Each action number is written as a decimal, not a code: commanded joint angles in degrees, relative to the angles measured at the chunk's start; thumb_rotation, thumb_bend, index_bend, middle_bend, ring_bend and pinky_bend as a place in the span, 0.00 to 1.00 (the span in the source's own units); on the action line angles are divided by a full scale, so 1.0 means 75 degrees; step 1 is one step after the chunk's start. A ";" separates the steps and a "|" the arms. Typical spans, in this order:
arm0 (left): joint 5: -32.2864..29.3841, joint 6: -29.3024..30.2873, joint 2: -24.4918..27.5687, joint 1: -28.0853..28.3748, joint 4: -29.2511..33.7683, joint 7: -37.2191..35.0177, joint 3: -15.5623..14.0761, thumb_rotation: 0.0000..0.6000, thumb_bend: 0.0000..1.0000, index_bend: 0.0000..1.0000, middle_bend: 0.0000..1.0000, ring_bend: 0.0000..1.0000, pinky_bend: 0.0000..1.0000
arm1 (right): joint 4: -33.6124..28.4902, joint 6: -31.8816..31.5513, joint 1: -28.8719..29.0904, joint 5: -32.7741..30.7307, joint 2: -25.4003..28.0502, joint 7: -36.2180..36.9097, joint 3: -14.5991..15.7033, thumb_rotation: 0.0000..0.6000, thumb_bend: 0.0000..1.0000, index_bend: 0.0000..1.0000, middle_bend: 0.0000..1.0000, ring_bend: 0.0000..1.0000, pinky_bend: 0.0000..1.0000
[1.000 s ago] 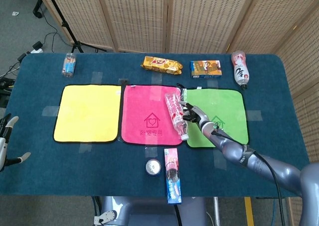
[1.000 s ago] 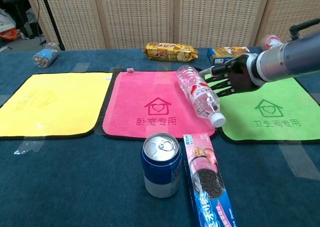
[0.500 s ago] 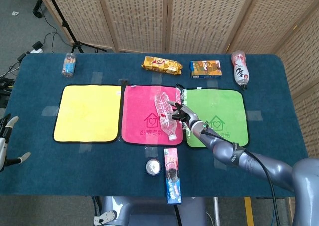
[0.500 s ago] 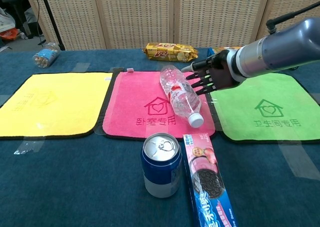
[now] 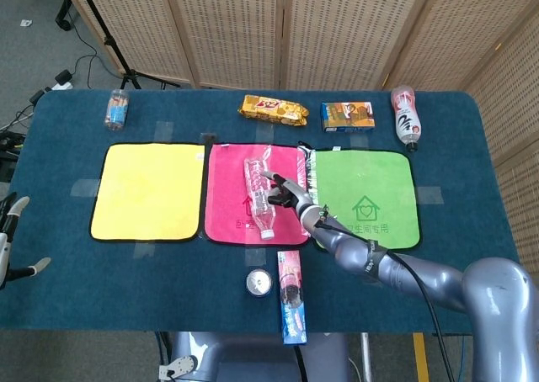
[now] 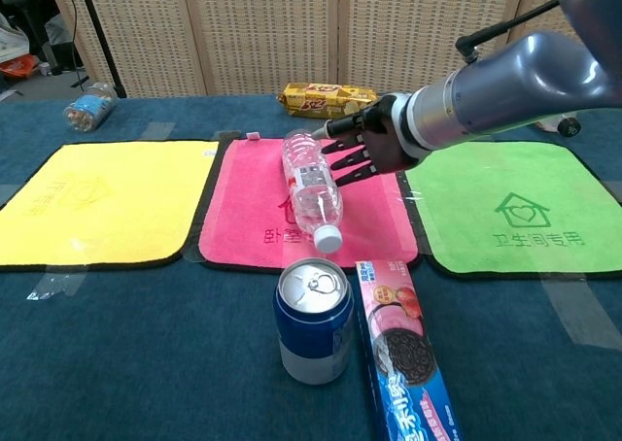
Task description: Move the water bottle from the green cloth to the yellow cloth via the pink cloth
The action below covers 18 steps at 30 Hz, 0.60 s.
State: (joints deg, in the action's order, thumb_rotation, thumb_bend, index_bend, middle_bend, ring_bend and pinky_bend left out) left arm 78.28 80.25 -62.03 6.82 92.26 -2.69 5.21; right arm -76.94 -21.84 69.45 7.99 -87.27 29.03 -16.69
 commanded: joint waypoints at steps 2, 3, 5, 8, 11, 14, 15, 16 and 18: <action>-0.0017 0.0001 0.0016 -0.0007 -0.0009 -0.0051 0.0010 1.00 0.00 0.00 0.00 0.00 0.00 | -0.0355 -0.0263 -0.0051 0.0220 0.0202 -0.0090 -0.0203 1.00 1.00 0.08 0.00 0.00 0.08; -0.0016 -0.0004 0.0021 -0.0006 -0.0008 -0.0059 0.0009 1.00 0.00 0.00 0.00 0.00 0.00 | -0.0492 -0.0363 -0.0091 0.0308 0.0300 -0.0127 -0.0253 1.00 1.00 0.08 0.00 0.00 0.08; 0.0003 -0.0010 0.0026 -0.0004 -0.0006 -0.0069 -0.0001 1.00 0.00 0.00 0.00 0.00 0.00 | -0.0784 -0.0544 -0.0186 0.0480 0.0503 -0.0207 -0.0323 1.00 1.00 0.08 0.00 0.00 0.08; 0.0056 0.0023 0.0029 -0.0014 0.0010 -0.0067 -0.0020 1.00 0.00 0.00 0.00 0.00 0.00 | -0.1433 -0.0934 -0.0438 0.0978 0.0961 -0.0467 -0.0365 1.00 1.00 0.08 0.00 0.00 0.08; 0.0090 0.0049 0.0038 -0.0026 0.0026 -0.0084 -0.0033 1.00 0.00 0.00 0.00 0.00 0.00 | -0.2253 -0.1770 -0.0870 0.1905 0.1396 -0.0868 -0.0310 1.00 1.00 0.08 0.00 0.00 0.08; 0.0131 0.0104 0.0056 -0.0051 0.0041 -0.0137 -0.0039 1.00 0.00 0.00 0.00 0.00 0.00 | -0.3105 -0.2691 -0.1645 0.3407 0.1841 -0.1172 -0.0141 1.00 1.00 0.05 0.00 0.00 0.08; 0.0149 0.0125 0.0060 -0.0058 0.0044 -0.0143 -0.0042 1.00 0.00 0.00 0.00 0.00 0.00 | -0.3239 -0.3001 -0.1855 0.3877 0.1955 -0.1364 -0.0001 1.00 0.88 0.03 0.00 0.00 0.08; 0.0183 0.0148 0.0063 -0.0068 0.0049 -0.0149 -0.0054 1.00 0.00 0.00 0.00 0.00 0.00 | -0.3399 -0.3502 -0.2128 0.4480 0.2100 -0.1718 0.0241 1.00 0.68 0.02 0.00 0.00 0.08; 0.0234 0.0176 0.0061 -0.0079 0.0052 -0.0145 -0.0077 1.00 0.00 0.00 0.00 0.00 0.00 | -0.3571 -0.4195 -0.2465 0.5171 0.2264 -0.2237 0.0574 1.00 0.20 0.01 0.00 0.00 0.06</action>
State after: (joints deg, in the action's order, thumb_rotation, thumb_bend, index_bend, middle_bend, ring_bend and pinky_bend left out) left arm 79.91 81.48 -61.57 6.28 92.63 -3.78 4.72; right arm -97.76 -42.40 58.07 34.76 -74.74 19.62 -16.77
